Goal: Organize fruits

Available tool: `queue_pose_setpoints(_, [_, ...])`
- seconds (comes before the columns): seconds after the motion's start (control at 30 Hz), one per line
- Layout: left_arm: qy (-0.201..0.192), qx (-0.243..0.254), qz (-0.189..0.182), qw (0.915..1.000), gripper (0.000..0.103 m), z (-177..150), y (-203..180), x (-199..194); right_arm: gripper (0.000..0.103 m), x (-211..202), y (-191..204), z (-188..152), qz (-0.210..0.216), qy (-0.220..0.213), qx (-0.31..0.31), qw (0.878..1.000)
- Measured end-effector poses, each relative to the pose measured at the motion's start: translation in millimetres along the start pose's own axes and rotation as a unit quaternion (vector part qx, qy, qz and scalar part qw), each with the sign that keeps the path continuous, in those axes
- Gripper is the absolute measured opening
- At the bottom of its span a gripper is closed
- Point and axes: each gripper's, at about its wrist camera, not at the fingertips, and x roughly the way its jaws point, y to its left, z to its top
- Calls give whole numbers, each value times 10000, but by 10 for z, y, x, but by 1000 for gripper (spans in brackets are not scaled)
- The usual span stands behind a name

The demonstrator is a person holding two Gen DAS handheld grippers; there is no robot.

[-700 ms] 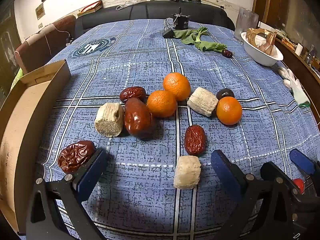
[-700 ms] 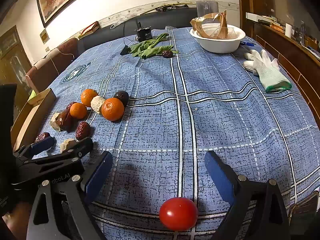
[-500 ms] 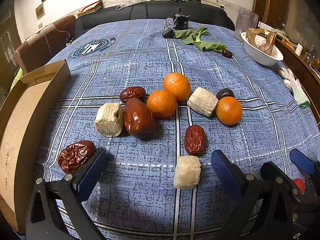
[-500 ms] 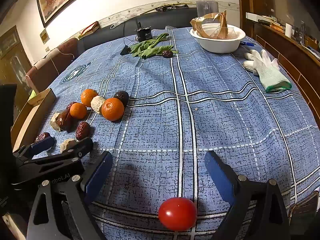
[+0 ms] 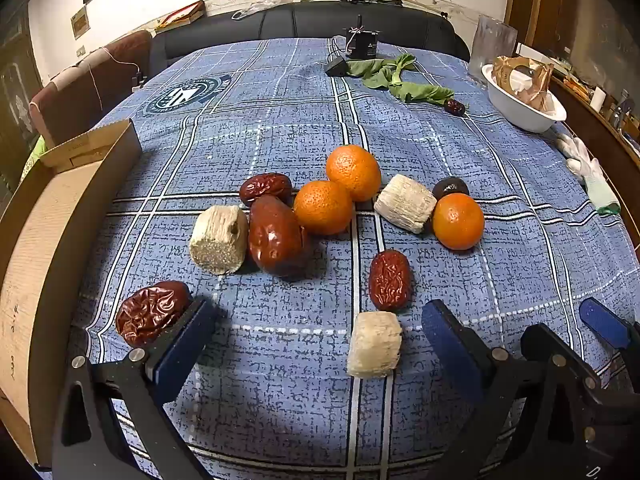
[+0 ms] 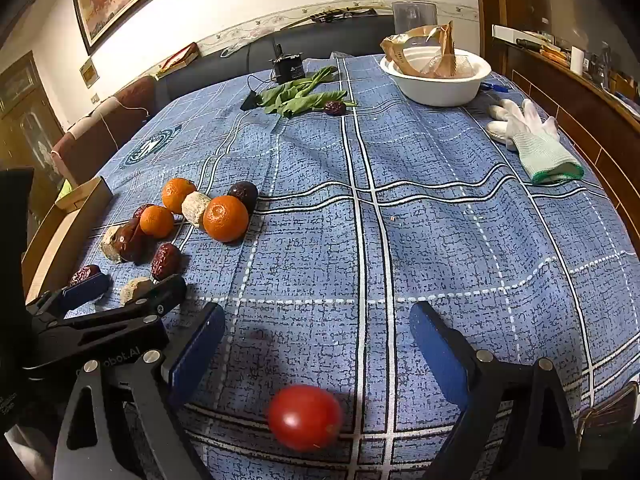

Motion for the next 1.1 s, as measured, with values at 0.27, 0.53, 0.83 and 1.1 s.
queue_pose_setpoints(0.27, [134, 144, -97, 9998, 103, 12, 13, 3, 98, -4, -1, -2, 43, 3, 0, 10000])
queue_pose_setpoints(0.53, [243, 366, -260, 9987, 102, 25, 26, 21, 100, 22, 3, 53, 88, 153, 231, 9996])
queue_pose_setpoints(0.83, [-479, -229, -694, 9962, 87, -49, 412, -425, 102, 79, 113, 52, -246, 283, -32, 9993])
queue_pose_setpoints(1.1, [-2197, -378, 389, 9741, 88, -158, 648, -1280, 101, -118, 192, 14, -354, -12, 47, 9994])
